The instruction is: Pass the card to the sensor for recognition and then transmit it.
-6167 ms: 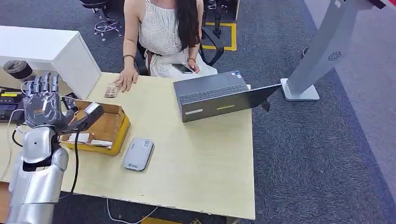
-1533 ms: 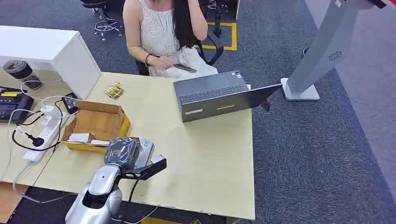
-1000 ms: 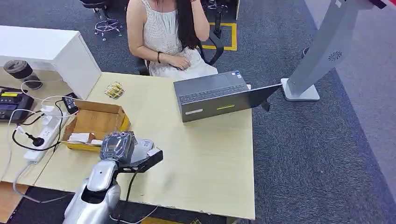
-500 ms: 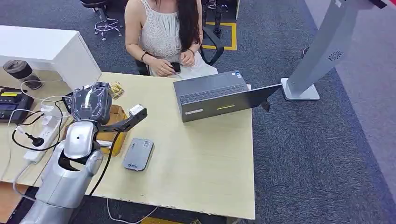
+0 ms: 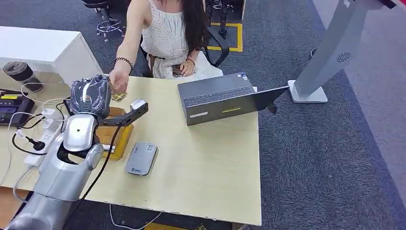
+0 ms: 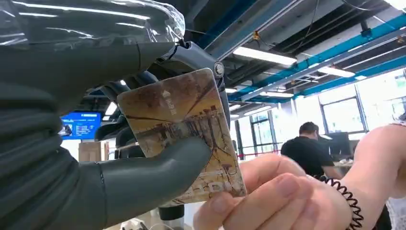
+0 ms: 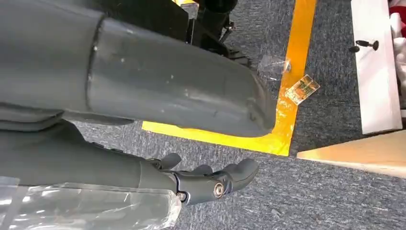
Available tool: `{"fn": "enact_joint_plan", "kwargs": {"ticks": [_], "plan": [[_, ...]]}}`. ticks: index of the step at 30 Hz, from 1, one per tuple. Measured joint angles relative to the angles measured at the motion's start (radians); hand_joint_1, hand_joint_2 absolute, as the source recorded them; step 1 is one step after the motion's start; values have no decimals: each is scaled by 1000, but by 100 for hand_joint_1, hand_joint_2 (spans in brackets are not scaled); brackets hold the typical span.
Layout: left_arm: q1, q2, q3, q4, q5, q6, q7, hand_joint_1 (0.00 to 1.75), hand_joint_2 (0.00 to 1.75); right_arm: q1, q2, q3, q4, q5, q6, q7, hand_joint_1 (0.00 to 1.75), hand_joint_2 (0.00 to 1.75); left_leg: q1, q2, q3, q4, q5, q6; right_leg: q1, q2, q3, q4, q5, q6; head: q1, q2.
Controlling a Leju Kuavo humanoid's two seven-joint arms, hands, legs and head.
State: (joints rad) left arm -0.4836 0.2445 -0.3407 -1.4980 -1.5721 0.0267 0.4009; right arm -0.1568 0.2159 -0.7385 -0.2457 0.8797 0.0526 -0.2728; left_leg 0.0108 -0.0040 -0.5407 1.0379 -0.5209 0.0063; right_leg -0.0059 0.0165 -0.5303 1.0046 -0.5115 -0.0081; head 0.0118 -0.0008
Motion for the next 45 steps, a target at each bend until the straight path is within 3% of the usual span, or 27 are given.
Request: {"fn": "enact_joint_plan", "kwargs": {"ticks": [5,13,15,19,22,26,32,39,45], "plan": [[0,-6,0,18,0,4,-37,0,175,0,0,0,0,0,0,6,0,0,0,0,0,0,0,0,0,0,0,0,0,0,0,0],[4,-18,0,20,0,35,-38,0,175,2,0,0,0,-1,-3,6,0,0,0,0,0,0,0,0,0,0,0,0,0,0,0,0],[23,-32,0,2,0,50,-76,0,175,4,0,0,0,-9,-5,6,0,0,0,0,0,0,0,0,0,0,0,0,0,0,0,0],[56,-53,0,-34,0,59,-92,0,175,7,0,-2,0,-15,-15,4,0,0,0,1,-1,0,0,1,0,1,0,0,0,0,0,0],[127,-84,0,-110,0,76,-161,0,175,16,0,-15,0,-41,-25,-12,0,0,-1,1,0,0,-1,1,0,2,0,0,0,1,0,0],[320,-142,9,-251,0,85,-237,0,175,32,-2,-48,-1,-74,-36,-44,0,0,-1,3,-1,0,-3,3,-1,3,0,-1,-1,1,0,0],[502,-217,151,-327,30,28,-295,0,175,42,-10,-86,-2,-68,-34,-55,0,0,-1,4,-1,0,-3,3,-1,3,-1,-1,-1,2,0,0],[555,-270,277,-329,32,-20,-302,0,175,41,-12,-93,-3,-50,-34,-47,0,0,-1,3,-1,0,-2,3,0,2,0,-1,-1,1,0,0],[565,-290,321,-329,31,-24,-302,0,175,39,-13,-94,-3,-49,-34,-45,0,0,-1,2,-1,0,-2,3,0,2,0,-1,-1,1,0,0]]}}
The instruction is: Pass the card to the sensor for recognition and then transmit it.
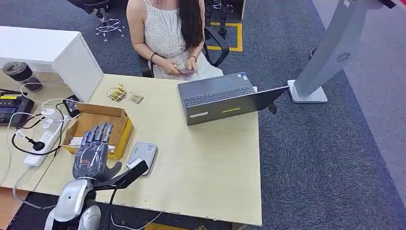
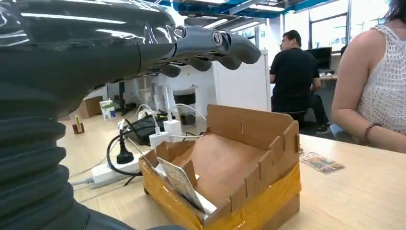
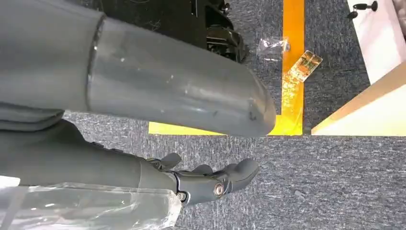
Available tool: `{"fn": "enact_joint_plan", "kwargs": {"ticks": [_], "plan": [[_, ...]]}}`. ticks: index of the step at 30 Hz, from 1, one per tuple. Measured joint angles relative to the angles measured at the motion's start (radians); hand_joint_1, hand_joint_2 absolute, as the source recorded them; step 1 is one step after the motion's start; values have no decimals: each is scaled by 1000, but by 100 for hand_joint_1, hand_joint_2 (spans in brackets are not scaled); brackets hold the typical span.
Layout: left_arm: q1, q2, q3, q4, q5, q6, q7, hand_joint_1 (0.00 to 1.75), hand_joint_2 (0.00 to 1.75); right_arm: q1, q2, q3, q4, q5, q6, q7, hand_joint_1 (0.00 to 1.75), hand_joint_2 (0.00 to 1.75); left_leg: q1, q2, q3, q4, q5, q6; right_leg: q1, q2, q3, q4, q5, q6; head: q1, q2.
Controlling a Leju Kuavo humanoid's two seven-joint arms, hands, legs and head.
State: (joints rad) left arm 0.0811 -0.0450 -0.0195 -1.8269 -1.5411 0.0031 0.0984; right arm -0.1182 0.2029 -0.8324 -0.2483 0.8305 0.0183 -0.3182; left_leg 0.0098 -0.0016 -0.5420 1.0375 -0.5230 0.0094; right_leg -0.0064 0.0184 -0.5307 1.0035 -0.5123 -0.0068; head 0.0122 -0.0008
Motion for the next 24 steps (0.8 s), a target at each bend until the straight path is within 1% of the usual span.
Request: {"fn": "enact_joint_plan", "kwargs": {"ticks": [4,11,17,24], "plan": [[-2,-7,28,2,-15,0,8,0,175,-3,0,0,0,6,0,0,0,0,0,0,0,0,0,0,0,0,0,0,0,0,0,0],[-38,-20,148,53,-28,27,-5,0,175,-11,0,0,0,35,2,8,0,0,0,0,1,0,0,0,0,0,0,0,0,0,0,0],[-68,-20,228,104,-30,48,-6,0,175,-17,0,0,0,38,8,16,0,0,0,0,0,0,0,0,0,0,0,0,0,0,0,0],[-73,-20,257,131,-30,50,-3,0,175,-20,0,0,0,38,11,18,0,0,0,0,0,0,0,0,0,0,0,0,0,0,0,0]]}}
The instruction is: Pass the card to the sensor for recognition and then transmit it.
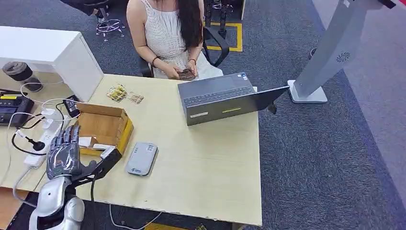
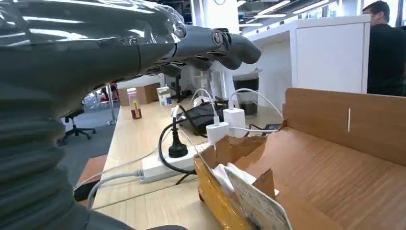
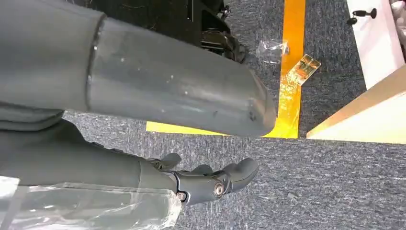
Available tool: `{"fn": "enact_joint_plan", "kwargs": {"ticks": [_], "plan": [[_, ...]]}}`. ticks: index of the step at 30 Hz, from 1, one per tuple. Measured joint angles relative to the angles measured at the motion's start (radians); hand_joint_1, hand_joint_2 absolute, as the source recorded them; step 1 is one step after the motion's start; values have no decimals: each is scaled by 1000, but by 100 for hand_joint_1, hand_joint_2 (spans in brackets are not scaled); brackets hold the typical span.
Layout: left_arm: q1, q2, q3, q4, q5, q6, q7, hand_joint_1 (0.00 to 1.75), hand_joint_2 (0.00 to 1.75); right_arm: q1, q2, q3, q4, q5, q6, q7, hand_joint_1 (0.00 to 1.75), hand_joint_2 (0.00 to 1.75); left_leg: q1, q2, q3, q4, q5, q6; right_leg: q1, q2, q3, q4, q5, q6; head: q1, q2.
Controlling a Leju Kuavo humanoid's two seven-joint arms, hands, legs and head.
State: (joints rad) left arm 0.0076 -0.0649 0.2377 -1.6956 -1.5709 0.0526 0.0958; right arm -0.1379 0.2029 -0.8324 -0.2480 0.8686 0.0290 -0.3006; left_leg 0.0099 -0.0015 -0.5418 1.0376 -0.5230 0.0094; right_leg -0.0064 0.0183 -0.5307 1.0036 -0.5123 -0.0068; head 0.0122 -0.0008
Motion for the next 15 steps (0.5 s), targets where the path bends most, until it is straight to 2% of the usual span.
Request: {"fn": "enact_joint_plan", "kwargs": {"ticks": [15], "plan": [[-19,37,-6,95,0,79,22,0,175,-1,0,0,0,32,7,1,0,0,0,0,0,0,0,0,0,0,0,0,0,0,0,0]]}}
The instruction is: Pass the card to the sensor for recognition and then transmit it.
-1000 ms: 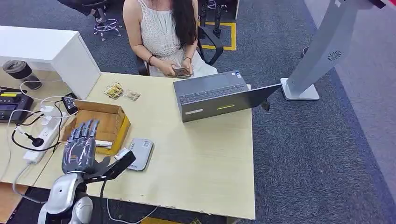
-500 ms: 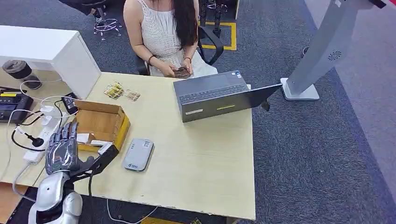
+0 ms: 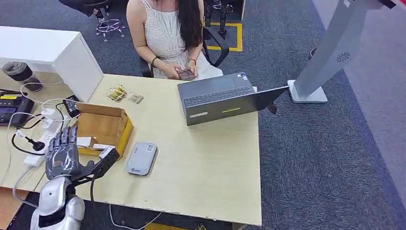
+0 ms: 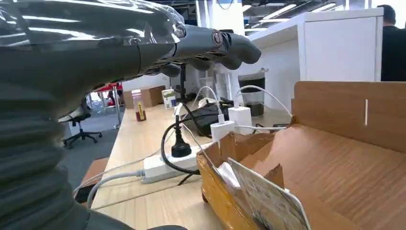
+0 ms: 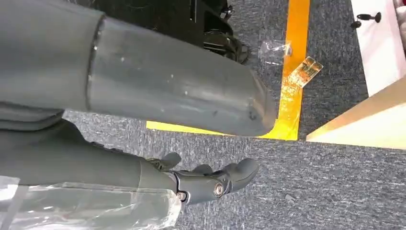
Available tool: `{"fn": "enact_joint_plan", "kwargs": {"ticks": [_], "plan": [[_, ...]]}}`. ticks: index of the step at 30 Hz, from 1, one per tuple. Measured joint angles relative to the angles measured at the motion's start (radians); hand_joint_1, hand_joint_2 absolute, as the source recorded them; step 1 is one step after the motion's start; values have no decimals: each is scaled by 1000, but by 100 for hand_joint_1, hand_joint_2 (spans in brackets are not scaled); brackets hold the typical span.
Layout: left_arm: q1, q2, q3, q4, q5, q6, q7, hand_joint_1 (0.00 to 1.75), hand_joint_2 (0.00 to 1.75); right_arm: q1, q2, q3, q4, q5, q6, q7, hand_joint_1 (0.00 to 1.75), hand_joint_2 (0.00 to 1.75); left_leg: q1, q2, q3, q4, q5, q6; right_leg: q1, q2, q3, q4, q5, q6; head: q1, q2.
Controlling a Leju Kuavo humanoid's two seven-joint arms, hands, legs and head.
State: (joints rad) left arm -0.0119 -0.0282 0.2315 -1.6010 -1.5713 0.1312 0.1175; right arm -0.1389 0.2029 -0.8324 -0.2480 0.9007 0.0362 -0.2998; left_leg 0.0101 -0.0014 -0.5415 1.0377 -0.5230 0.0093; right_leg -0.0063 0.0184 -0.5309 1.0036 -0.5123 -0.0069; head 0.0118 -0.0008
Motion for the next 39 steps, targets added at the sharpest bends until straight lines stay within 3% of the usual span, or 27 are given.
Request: {"fn": "enact_joint_plan", "kwargs": {"ticks": [12,21,39], "plan": [[-31,39,-24,60,0,13,-6,0,175,-1,0,0,1,10,2,2,0,0,0,0,0,0,0,0,0,0,0,0,0,0,0,0],[-38,48,-37,87,0,16,10,0,175,-1,0,0,1,16,5,2,0,0,0,0,0,0,0,0,0,0,0,0,0,0,0,0],[-35,67,-48,107,0,44,-21,0,175,1,1,0,2,21,3,1,0,0,0,0,0,0,0,0,0,0,0,0,0,0,0,0]]}}
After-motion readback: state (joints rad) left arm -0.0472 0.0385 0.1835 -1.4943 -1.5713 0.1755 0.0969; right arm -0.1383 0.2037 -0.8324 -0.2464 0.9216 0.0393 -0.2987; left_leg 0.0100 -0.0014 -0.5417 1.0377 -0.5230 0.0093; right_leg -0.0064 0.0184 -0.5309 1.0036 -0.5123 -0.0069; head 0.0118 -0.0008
